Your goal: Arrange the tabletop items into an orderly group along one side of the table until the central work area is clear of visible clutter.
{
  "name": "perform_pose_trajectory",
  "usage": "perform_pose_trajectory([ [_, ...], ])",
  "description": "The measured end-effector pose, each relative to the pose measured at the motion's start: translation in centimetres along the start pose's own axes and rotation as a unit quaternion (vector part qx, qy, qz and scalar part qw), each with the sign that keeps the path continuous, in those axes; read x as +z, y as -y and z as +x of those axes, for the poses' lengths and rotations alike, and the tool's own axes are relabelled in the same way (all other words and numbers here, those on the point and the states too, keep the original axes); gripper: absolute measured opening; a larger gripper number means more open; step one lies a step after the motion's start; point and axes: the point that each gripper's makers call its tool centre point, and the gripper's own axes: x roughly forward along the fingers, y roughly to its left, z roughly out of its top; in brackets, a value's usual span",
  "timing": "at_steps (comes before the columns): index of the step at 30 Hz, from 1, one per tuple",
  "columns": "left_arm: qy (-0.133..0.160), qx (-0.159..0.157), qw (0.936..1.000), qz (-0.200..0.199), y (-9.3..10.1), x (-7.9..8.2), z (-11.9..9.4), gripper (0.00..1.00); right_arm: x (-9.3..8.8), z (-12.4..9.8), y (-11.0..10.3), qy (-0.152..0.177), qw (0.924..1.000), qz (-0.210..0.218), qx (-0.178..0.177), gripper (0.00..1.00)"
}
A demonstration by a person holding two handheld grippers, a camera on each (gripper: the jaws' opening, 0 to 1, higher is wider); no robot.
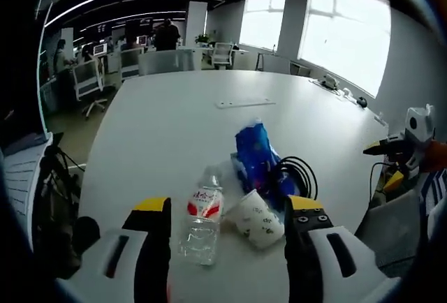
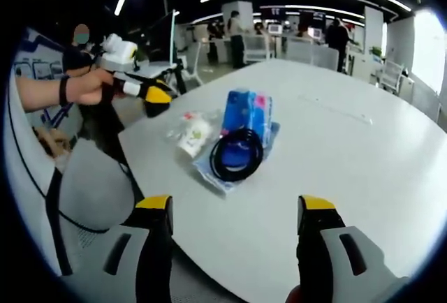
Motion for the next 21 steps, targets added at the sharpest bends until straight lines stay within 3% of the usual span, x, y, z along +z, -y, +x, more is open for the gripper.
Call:
perform_pose_trajectory([
  [21,-0.046,-0.003,0.9989,-0.004,-2.8,-0.5,4.5,0.59,-0.7,0.8,-0.1,-0.019,0.9997,0.014,0.009,0.7],
])
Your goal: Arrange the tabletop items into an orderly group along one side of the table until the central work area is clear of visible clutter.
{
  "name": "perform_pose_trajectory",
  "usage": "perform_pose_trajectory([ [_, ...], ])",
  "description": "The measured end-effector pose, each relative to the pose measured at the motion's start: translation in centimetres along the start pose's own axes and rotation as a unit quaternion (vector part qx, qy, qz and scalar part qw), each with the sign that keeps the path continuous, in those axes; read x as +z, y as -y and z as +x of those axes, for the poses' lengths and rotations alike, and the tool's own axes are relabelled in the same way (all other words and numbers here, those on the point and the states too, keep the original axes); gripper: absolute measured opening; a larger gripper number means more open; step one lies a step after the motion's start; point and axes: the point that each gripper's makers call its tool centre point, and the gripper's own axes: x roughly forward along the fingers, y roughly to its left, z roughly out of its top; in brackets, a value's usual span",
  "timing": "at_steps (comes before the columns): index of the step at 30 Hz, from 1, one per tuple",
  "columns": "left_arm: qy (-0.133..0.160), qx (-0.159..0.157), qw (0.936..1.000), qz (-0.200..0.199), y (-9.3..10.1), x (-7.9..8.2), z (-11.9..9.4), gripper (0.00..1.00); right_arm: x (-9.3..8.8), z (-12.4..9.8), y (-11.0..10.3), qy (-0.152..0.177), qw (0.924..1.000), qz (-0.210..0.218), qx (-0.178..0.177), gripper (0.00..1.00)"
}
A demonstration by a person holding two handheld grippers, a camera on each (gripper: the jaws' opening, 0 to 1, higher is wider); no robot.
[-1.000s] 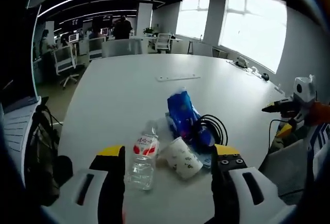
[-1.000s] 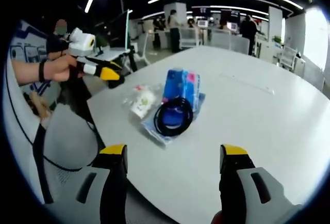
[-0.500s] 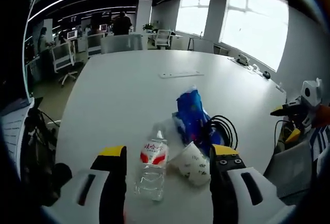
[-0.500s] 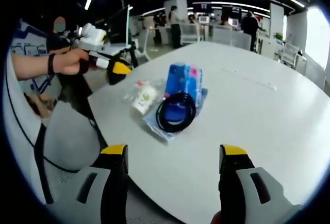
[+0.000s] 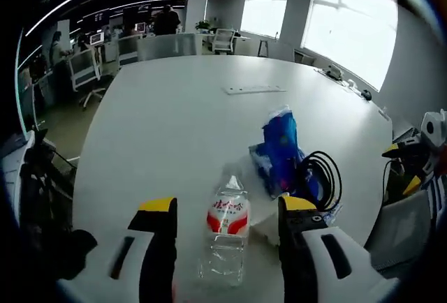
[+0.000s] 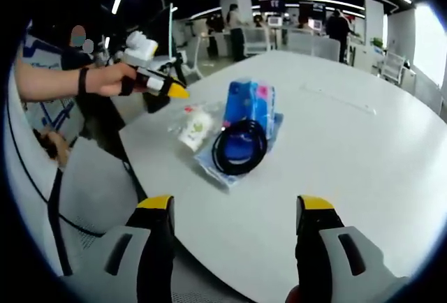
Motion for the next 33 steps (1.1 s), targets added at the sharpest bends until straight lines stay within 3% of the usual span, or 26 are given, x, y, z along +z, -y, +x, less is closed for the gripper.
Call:
perform_pose_trajectory([
  [13,-0.051,-0.001,0.9985,0.021,-0.9,-1.0,2.5,0.58,0.4,0.7,0.0,-0.002,1.0,-0.001,0.005,0.7],
  [33,-0.11,-0.012,0.9933,0.033,-0.8,-3.2,4.9,0.55,-0.8,0.7,0.5,-0.014,0.9998,0.01,0.005,0.69],
])
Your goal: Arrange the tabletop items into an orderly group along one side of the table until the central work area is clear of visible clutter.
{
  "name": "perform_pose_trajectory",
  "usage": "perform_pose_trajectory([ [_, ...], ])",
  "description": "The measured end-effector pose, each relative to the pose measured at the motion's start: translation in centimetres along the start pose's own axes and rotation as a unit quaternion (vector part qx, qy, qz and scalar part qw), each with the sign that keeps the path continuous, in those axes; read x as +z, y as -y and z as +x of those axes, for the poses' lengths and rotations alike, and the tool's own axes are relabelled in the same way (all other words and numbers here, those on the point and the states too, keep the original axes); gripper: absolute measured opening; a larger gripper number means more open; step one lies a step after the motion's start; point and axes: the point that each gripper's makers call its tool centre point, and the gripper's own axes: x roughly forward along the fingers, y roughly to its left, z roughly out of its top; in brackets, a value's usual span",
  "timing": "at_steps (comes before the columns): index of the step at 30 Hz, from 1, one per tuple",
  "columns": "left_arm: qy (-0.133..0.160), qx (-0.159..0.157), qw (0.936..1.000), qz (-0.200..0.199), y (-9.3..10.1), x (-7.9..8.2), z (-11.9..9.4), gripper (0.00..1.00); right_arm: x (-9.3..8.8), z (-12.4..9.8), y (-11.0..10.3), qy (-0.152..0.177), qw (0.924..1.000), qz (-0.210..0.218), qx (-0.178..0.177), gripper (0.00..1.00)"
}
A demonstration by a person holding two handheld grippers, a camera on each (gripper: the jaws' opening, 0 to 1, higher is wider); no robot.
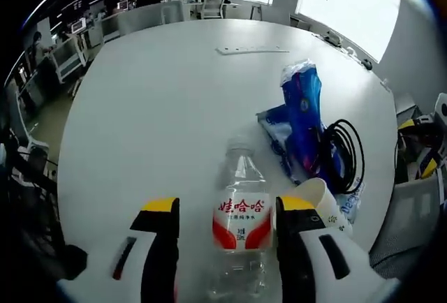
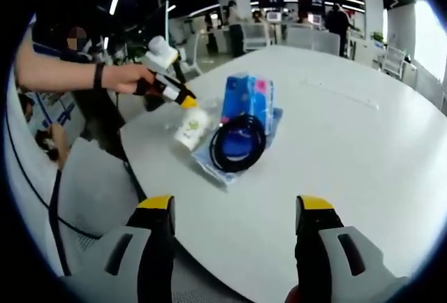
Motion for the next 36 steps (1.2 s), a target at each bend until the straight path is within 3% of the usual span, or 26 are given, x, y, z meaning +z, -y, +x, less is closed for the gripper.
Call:
perform_pose_trajectory([
  [10,-0.033,-0.01,0.9993,0.018,0.3,-0.2,1.2,0.55,-0.3,0.1,0.2,-0.004,1.0,0.002,0.0,0.68],
  [20,-0.068,-0.026,0.9966,0.039,1.6,-1.1,2.3,0.41,-0.4,0.1,0.3,-0.008,1.0,0.002,-0.001,0.67],
  [36,-0.033,-0.005,0.9994,-0.001,0.1,-0.5,1.1,0.39,-0.3,0.1,0.3,-0.01,0.9999,0.004,-0.002,0.66],
])
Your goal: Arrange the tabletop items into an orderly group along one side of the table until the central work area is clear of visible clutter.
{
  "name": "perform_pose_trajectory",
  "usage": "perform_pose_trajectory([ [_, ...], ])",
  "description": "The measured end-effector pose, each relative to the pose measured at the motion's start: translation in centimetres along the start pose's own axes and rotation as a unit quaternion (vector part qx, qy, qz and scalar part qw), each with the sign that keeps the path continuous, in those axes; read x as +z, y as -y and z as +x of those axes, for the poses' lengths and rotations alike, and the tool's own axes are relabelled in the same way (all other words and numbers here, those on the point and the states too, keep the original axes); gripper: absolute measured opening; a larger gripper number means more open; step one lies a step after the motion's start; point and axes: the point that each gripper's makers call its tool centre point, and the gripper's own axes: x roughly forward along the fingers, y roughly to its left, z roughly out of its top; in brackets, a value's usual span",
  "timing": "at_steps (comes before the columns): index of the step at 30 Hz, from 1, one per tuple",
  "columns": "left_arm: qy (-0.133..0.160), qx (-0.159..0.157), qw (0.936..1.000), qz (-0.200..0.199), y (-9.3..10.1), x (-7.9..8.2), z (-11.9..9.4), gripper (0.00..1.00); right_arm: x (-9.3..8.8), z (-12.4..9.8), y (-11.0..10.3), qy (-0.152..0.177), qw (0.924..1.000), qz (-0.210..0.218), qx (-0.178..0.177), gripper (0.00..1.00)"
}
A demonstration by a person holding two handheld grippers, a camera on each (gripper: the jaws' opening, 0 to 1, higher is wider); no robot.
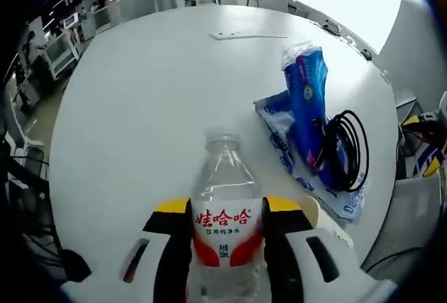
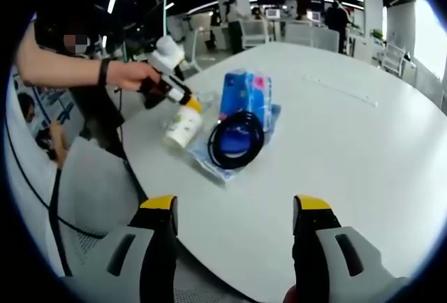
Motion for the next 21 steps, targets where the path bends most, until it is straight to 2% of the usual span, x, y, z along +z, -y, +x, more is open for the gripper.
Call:
perform_pose_trajectory([
  [8,0.031,0.024,0.9991,-0.017,-1.3,0.7,-1.5,0.39,0.2,0.1,-0.3,0.002,1.0,0.0,0.002,0.65],
  [21,0.078,0.065,0.9933,-0.055,-3.5,1.2,-4.4,0.39,0.4,0.1,-0.8,0.005,1.0,-0.005,0.005,0.64],
])
